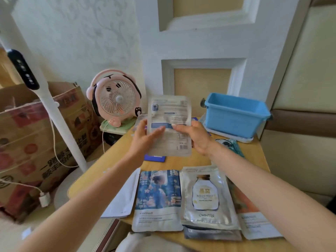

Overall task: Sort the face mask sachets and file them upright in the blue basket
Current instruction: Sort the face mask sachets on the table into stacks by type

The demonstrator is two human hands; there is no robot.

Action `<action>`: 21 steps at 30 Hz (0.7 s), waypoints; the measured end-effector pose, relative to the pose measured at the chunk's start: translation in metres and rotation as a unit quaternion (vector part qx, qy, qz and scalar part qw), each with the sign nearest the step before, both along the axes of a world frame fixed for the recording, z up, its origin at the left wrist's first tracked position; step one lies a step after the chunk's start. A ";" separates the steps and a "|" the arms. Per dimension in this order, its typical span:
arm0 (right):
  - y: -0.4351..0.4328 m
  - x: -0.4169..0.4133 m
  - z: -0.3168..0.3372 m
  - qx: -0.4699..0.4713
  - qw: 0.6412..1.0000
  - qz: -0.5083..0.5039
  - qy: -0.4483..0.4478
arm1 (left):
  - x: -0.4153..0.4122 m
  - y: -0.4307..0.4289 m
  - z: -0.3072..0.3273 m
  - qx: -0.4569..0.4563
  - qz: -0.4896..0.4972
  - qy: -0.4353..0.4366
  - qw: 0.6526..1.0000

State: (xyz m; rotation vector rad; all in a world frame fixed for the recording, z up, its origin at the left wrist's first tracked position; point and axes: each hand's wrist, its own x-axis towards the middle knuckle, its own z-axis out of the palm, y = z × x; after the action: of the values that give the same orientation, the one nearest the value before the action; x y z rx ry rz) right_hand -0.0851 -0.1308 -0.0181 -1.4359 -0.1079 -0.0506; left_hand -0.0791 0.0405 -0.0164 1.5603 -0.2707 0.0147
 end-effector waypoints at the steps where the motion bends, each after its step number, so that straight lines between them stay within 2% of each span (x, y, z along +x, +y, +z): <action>1: -0.002 -0.003 0.001 0.002 1.000 -0.015 -0.001 | -0.004 0.000 0.003 0.010 -0.043 0.029 0.999; 5: -0.009 -0.018 0.008 -0.015 0.999 -0.017 0.024 | -0.022 0.005 0.009 0.046 -0.093 0.052 0.993; 7: -0.009 -0.024 0.008 -0.050 0.996 -0.065 0.040 | -0.029 0.009 0.009 0.089 -0.040 0.003 0.995; 8: -0.008 -0.028 0.007 -0.065 0.993 -0.089 0.051 | -0.031 0.009 0.006 0.156 0.024 -0.050 0.986; 9: -0.006 -0.030 0.005 -0.061 0.994 -0.071 0.063 | -0.035 0.009 0.003 0.238 0.101 -0.113 0.959; 10: -0.002 -0.032 0.003 -0.026 0.996 -0.006 0.079 | -0.043 0.004 0.001 0.313 0.165 -0.177 0.919; 11: 0.003 -0.036 0.002 0.022 0.994 0.070 0.086 | -0.053 -0.002 0.000 0.356 0.169 -0.236 0.888; 13: 0.014 -0.044 -0.003 0.109 0.983 0.111 0.101 | -0.067 -0.018 -0.004 0.404 0.010 -0.310 0.860; 14: 0.016 -0.045 -0.006 0.141 0.981 0.081 0.109 | -0.072 -0.023 -0.003 0.415 -0.086 -0.320 0.847; 15: 0.016 -0.043 -0.013 0.161 0.980 0.032 0.111 | -0.074 -0.023 -0.002 0.395 -0.138 -0.299 0.858; 16: 0.012 -0.042 -0.020 0.175 0.979 -0.002 0.105 | -0.075 -0.022 0.002 0.346 -0.147 -0.257 0.891; 17: 0.009 -0.040 -0.024 0.182 0.979 -0.024 0.094 | -0.069 -0.019 0.001 0.293 -0.081 -0.239 0.922; 18: 0.006 -0.039 -0.025 0.178 0.980 -0.037 0.083 | -0.063 -0.016 -0.001 0.255 0.024 -0.248 0.934; 19: 0.004 -0.039 -0.024 0.173 0.981 -0.041 0.075 | -0.059 -0.015 -0.002 0.246 0.124 -0.243 0.930; 20: 0.003 -0.040 -0.023 0.168 0.983 -0.040 0.067 | -0.053 -0.013 -0.004 0.234 0.164 -0.203 0.936; 21: 0.002 -0.041 -0.021 0.160 0.985 -0.034 0.056 | -0.047 -0.011 -0.006 0.203 0.148 -0.122 0.960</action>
State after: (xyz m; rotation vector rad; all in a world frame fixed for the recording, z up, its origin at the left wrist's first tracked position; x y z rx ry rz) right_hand -0.1266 -0.1284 -0.0393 -1.1175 0.0416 -0.0416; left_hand -0.1257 0.0295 -0.0220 1.9996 -0.2401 0.4112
